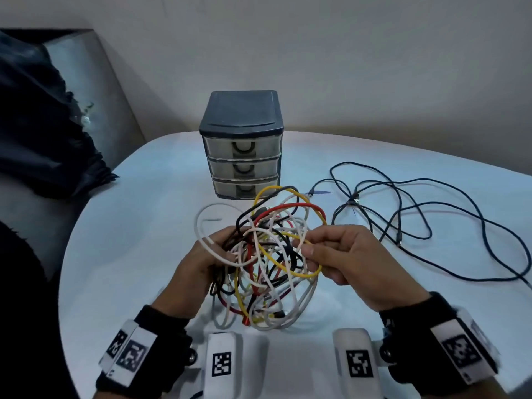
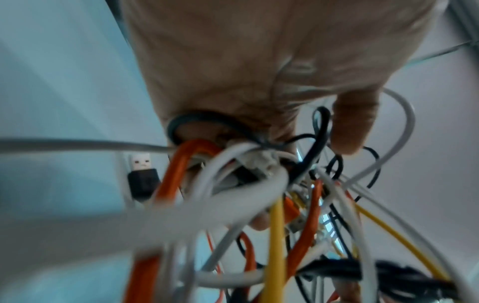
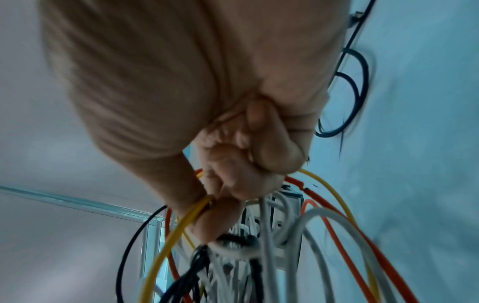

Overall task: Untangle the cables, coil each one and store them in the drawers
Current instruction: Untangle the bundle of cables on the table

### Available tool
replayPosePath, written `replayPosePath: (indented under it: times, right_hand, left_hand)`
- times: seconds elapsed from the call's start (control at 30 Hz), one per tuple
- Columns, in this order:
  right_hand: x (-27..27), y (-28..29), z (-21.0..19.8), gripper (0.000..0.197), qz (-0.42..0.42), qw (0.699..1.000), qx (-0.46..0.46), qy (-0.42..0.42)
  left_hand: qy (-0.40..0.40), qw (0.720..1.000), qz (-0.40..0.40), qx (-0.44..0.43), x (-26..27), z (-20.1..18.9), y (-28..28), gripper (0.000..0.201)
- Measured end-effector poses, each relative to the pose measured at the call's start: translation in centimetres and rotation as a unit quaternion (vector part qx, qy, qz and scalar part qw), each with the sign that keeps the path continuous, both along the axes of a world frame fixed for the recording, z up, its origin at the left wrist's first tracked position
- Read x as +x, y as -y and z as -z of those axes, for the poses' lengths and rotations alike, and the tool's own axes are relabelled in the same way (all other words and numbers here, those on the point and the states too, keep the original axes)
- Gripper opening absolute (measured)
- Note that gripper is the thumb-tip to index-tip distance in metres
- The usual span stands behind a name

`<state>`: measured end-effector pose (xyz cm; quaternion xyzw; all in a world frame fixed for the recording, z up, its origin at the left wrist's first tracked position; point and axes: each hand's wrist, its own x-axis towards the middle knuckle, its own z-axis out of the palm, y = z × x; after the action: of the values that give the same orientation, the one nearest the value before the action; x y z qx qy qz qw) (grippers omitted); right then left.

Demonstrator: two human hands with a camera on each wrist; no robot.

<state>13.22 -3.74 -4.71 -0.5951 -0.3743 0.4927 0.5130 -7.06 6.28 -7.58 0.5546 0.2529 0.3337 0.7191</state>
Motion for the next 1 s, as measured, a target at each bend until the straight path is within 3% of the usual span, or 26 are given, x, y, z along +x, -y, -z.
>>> replayPosePath:
  times: [0.13,0.2,0.3,0.37,0.43,0.5,0.6,0.77,0.9,0.97,1.0]
  right_hand:
    - [0.2,-0.3,0.5,0.018,-0.011,1.000,0.012,0.001]
    - [0.3,-0.4,0.7,0.018,0.016,0.996,0.034,0.079]
    - [0.5,-0.6,1.4,0.018,0.164,0.941,0.111,0.276]
    - [0.9,-0.7,1.9,0.019,0.291,0.891,0.154,0.312]
    - [1.6,-0.7,2.0,0.021,0.359,0.871,0.173,0.286]
    - [2.2,-0.4,1.9,0.023,0.330,0.888,0.168,0.273]
    - [2.2,0.0,2.1,0.028,0.171,0.903,0.148,0.364]
    - [1.8,0.3,2.3,0.006,0.069,0.829,0.155,0.532]
    - [1.3,0.1,2.0,0.026,0.042,0.806,0.145,0.573]
    - [1.4,0.3,2.0,0.021,0.020,0.824,0.135,0.550]
    - [1.6,0.4,1.8,0.016,0.009,0.848,0.120,0.516]
  left_hand:
    - [-0.064,0.994,-0.002,0.088,0.5,-0.2,0.3,0.010]
    - [-0.096,0.990,-0.027,0.097,0.5,0.1,0.1,0.011]
    - [-0.133,0.983,-0.058,0.110,0.3,0.6,-0.4,0.028]
    - [-0.148,0.978,-0.079,0.127,0.3,0.7,-0.5,0.020]
    - [-0.140,0.977,-0.090,0.135,0.5,0.6,-0.4,0.007]
    - [-0.128,0.979,-0.080,0.138,0.5,0.4,-0.2,0.010]
    - [-0.129,0.979,-0.077,0.138,0.3,0.5,-0.3,0.011]
    - [-0.099,0.987,-0.052,0.112,0.1,1.2,-0.6,0.022]
    - [-0.092,0.988,-0.027,0.123,0.3,1.4,-0.4,0.024]
    - [-0.097,0.985,-0.043,0.133,0.5,1.2,-0.4,0.024]
    - [-0.100,0.984,-0.050,0.137,0.5,1.1,-0.5,0.019]
